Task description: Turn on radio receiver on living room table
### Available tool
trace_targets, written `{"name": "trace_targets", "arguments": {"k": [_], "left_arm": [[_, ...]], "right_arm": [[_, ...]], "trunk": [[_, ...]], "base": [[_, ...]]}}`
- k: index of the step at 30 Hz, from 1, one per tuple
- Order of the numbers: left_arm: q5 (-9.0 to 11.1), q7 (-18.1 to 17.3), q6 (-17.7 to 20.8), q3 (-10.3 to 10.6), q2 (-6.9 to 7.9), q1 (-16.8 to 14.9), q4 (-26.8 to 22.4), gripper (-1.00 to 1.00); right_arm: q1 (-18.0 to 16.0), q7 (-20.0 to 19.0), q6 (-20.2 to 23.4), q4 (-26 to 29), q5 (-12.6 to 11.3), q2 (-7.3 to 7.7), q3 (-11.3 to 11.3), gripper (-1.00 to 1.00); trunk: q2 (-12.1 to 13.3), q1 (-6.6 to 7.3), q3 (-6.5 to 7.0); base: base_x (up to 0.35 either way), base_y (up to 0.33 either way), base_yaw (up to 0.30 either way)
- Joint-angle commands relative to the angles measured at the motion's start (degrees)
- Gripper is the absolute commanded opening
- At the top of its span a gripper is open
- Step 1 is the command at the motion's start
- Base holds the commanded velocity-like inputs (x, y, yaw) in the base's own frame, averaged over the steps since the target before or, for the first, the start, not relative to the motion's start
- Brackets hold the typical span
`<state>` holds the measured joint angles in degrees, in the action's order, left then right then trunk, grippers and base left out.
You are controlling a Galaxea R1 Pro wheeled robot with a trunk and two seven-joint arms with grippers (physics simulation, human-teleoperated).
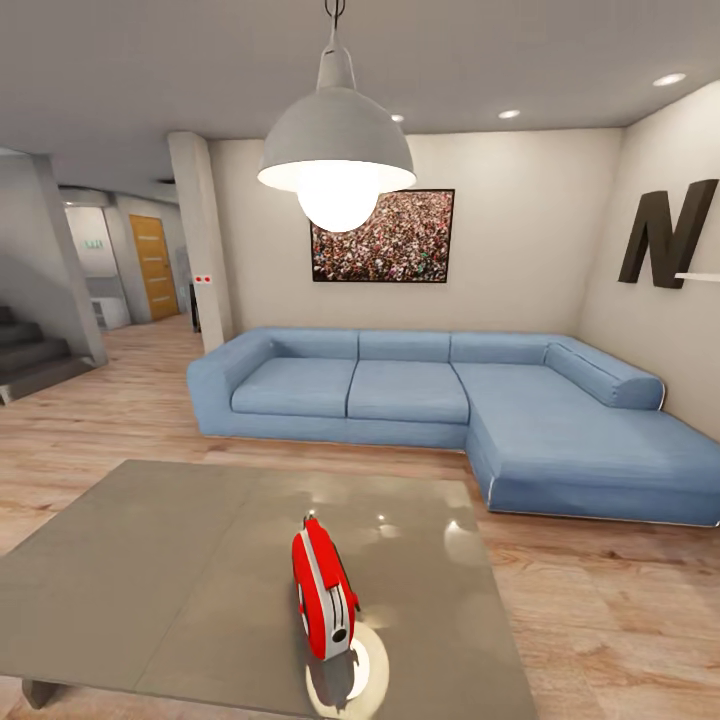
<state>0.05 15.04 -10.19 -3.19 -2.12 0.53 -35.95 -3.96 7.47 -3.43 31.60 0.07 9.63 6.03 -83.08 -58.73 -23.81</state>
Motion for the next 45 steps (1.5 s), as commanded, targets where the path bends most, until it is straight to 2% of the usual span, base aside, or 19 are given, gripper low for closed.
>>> {"name": "trace_targets", "arguments": {"k": [1, 3, 5, 7, 12, 15, 16, 18, 19, 20, 21, 22, 24, 29, 32, 40, 43, 44, 45], "left_arm": [[0.06, -0.04, 0.00, -0.67, 0.59, 0.00, 0.00, 1.00], [0.17, -0.36, -0.03, -2.93, 1.67, 0.00, 0.00, 1.00], [0.26, -0.70, -0.14, -7.41, 2.45, 0.00, -0.09, 1.00], [0.28, -0.91, -0.46, -9.58, 3.22, 0.00, -0.14, 1.00], [1.13, -1.17, -0.63, -10.91, 4.94, 0.00, -0.08, 1.00], [1.95, -1.83, -0.78, -11.08, 5.69, 0.00, 0.33, 1.00], [2.13, -2.03, -0.83, -11.11, 5.82, 0.00, 0.42, 1.00], [2.19, -2.15, -0.91, -11.09, 5.78, 0.00, 0.48, 1.00], [2.21, -2.21, -0.94, -11.07, 5.67, 0.00, 0.50, 1.00], [2.22, -2.21, -1.16, -11.06, 5.64, 0.00, 0.51, 1.00], [2.23, -2.21, -1.26, -11.06, 5.64, 0.00, 0.52, 1.00], [2.23, -2.21, -1.58, -11.06, 5.61, 0.00, 0.52, 1.00], [2.23, -2.21, -1.88, -11.05, 5.51, 0.00, 0.52, 1.00], [2.24, -2.21, -2.00, -11.05, 5.49, 0.00, 0.52, 1.00], [2.24, -2.21, -2.02, -11.05, 5.48, 0.00, 0.53, 1.00], [2.24, -2.21, -2.06, -11.05, 5.55, 0.00, 0.53, 1.00], [2.24, -2.21, -2.10, -11.05, 5.53, 0.00, 0.53, 1.00], [2.24, -2.21, -2.11, -11.05, 5.51, 0.00, 0.53, 1.00], [2.24, -2.21, -2.11, -11.05, 5.48, 0.00, 0.53, 1.00]], "right_arm": [[0.00, 0.00, 0.00, 1.09, 0.00, -0.54, 0.17, 1.00], [0.00, 0.00, 0.09, 4.22, 0.01, -1.52, 0.36, 1.00], [0.00, 0.05, 0.25, 9.96, 0.02, -2.85, 0.54, 1.00], [-0.01, 0.09, 0.40, 15.00, -0.07, -3.51, 0.66, 1.00], [-0.27, 0.17, 1.38, 24.38, -0.31, -4.42, 0.81, 1.00], [-2.44, 0.05, 6.90, 27.59, -0.41, -4.74, 0.87, 1.00], [-4.52, -0.03, 11.08, 28.05, -0.50, -4.81, 0.87, 1.00], [-7.60, -1.48, 15.41, 28.38, -0.54, -4.86, 0.86, 1.00], [-10.04, -4.46, 17.29, 28.58, -0.52, -4.95, 0.90, 1.00], [-13.62, -8.85, 20.92, 28.87, -0.38, -6.47, 1.65, 1.00], [-14.76, -9.89, 22.53, 28.96, -0.32, -7.17, 2.06, 1.00], [-18.16, -11.88, 28.63, 29.15, -0.15, -9.63, 3.67, 1.00], [-23.69, -13.15, 37.84, 29.34, 0.25, -13.68, 6.47, 1.00], [-31.69, -13.69, 44.13, 30.00, 2.41, -17.01, 8.67, 1.00], [-37.74, -13.83, 49.93, 30.27, 3.70, -17.86, 9.04, 1.00], [-43.30, -13.72, 53.09, 29.61, 3.69, -19.63, 9.14, 1.00], [-44.95, -13.52, 53.23, 24.99, 3.25, -19.63, 9.05, 1.00], [-45.93, -13.49, 53.05, 21.40, 3.00, -19.63, 9.02, 1.00], [-48.33, -13.42, 52.20, 11.94, 2.50, -19.63, 8.96, 1.00]], "trunk": [[0.00, 0.00, 0.00], [0.00, 0.00, 0.00], [0.00, 0.00, 0.00], [0.00, 0.00, 0.00], [0.00, 0.00, 0.00], [0.00, 0.00, 0.00], [0.00, 0.00, 0.00], [0.00, 0.00, 0.00], [0.00, 0.00, 0.00], [0.00, 0.00, 0.00], [0.00, 0.00, 0.00], [0.00, 0.00, 0.00], [0.00, 0.00, 0.00], [0.00, 0.00, 0.00], [0.00, 0.00, 0.00], [0.00, 0.00, 0.00], [0.00, 0.00, 0.00], [0.00, 0.00, 0.00], [0.00, 0.00, 0.00]], "base": [[0.000, 0.000, 0.000], [0.000, 0.000, 0.000], [0.000, 0.000, 0.000], [0.000, 0.000, 0.000], [0.000, 0.000, 0.000], [0.000, 0.000, 0.000], [0.000, 0.000, 0.000], [0.000, 0.000, 0.000], [0.000, 0.000, 0.000], [0.000, 0.000, 0.000], [0.000, 0.000, 0.000], [0.000, 0.000, 0.000], [0.000, 0.000, 0.000], [0.000, 0.000, 0.000], [0.000, 0.000, 0.000], [0.000, 0.000, 0.000], [0.000, 0.000, 0.000], [0.000, 0.000, 0.000], [0.000, 0.000, 0.000]]}}
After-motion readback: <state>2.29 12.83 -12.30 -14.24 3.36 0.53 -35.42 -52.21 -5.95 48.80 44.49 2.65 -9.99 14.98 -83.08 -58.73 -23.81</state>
